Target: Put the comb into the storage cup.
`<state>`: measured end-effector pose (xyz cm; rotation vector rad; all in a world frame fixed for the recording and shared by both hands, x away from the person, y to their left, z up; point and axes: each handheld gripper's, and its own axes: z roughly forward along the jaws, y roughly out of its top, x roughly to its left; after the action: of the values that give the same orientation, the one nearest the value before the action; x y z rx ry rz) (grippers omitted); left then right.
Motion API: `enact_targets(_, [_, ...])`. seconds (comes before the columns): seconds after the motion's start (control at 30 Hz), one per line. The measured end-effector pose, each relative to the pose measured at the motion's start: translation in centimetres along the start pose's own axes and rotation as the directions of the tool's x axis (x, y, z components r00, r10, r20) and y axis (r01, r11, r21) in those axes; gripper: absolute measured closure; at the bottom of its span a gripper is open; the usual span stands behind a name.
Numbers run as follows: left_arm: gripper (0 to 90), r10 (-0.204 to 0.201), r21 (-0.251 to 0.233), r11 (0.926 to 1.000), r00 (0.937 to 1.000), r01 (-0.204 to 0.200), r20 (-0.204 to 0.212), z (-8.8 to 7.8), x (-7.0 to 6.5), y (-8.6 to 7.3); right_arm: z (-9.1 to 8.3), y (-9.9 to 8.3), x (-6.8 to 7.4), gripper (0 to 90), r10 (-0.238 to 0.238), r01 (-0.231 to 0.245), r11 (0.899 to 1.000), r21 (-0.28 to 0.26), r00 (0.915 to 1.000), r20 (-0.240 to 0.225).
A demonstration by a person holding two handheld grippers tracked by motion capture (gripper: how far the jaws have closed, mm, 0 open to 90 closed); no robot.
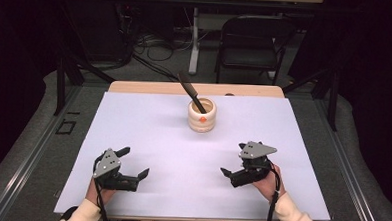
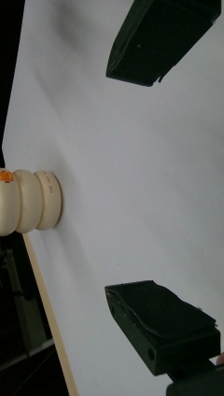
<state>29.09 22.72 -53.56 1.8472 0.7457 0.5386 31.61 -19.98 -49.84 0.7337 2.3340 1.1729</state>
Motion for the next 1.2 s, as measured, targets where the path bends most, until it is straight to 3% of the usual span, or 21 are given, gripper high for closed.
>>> enact_targets(0.83, [0.3,0.0,0.001,1.0,1.0,0.0,0.0,0.0,0.0,0.0,-2.2,-1.6,1.2,0.0,-0.015,0.016,0.998,-0.054,0.9995,0.028])
enact_targets(1.2, [0.3,0.001,0.002,1.0,1.0,-0.001,-0.001,0.0,0.0,0.0,-2.6,-2.0,1.6,0.0,-0.018,0.02,0.999,-0.05,0.9988,0.045])
